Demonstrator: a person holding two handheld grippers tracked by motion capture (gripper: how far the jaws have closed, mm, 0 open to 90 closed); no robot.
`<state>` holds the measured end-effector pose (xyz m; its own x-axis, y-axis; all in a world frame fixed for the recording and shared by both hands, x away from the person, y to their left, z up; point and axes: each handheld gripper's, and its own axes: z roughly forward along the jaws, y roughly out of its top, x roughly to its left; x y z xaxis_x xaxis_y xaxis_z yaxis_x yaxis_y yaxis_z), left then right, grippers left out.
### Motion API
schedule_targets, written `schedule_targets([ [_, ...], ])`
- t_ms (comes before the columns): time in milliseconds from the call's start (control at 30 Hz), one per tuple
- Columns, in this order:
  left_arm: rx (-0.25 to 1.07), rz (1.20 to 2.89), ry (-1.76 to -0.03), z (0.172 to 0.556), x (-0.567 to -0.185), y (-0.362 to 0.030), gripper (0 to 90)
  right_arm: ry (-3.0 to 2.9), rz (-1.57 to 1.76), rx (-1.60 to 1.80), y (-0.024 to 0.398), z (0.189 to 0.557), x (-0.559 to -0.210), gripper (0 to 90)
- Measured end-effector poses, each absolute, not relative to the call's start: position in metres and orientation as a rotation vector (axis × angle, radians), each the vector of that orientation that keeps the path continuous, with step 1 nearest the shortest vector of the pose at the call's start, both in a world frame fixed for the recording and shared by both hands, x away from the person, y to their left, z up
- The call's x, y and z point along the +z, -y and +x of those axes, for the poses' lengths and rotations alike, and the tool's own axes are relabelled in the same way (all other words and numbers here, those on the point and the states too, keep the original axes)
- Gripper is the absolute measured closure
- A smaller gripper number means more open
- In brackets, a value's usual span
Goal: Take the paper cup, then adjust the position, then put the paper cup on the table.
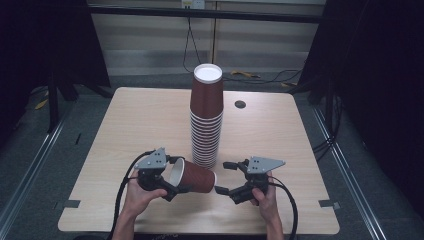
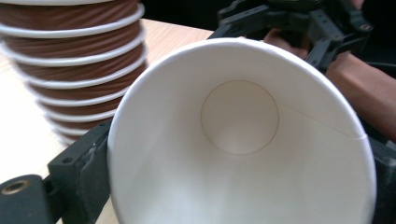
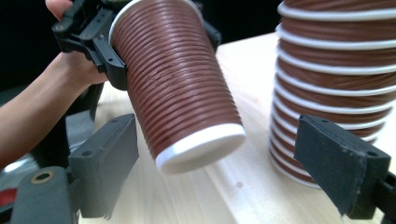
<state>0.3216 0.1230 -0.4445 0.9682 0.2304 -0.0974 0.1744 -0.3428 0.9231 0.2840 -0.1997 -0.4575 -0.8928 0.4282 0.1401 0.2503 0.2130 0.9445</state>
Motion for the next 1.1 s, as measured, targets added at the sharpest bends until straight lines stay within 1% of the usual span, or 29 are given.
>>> schedule_targets([
  [133,0.088,1.965,-0.318,0.325,-0.444,-0.132,6.5,-2.258,0.676,1.744,0.206,0.282,-0.458,13.9],
  [300,0.091,1.985,-0.363,0.329,-0.441,-0.143,6.5,-2.135,0.811,1.725,0.214,0.281,-0.462,13.8],
  [467,0.113,1.996,-0.385,0.331,-0.438,-0.152,6.5,-2.083,0.853,1.603,0.214,0.282,-0.465,13.7],
  [733,0.153,2.013,-0.437,0.331,-0.431,-0.163,6.3,-1.819,0.954,1.522,0.224,0.277,-0.478,13.7],
  [833,0.167,2.055,-0.460,0.336,-0.431,-0.164,6.3,-1.739,0.984,1.496,0.228,0.276,-0.482,13.6],
  [933,0.149,2.059,-0.492,0.345,-0.432,-0.167,6.3,-1.665,1.008,1.494,0.230,0.274,-0.485,13.5],
  [1100,0.158,2.058,-0.555,0.357,-0.435,-0.174,6.0,-1.603,1.021,1.469,0.229,0.273,-0.494,13.3],
])
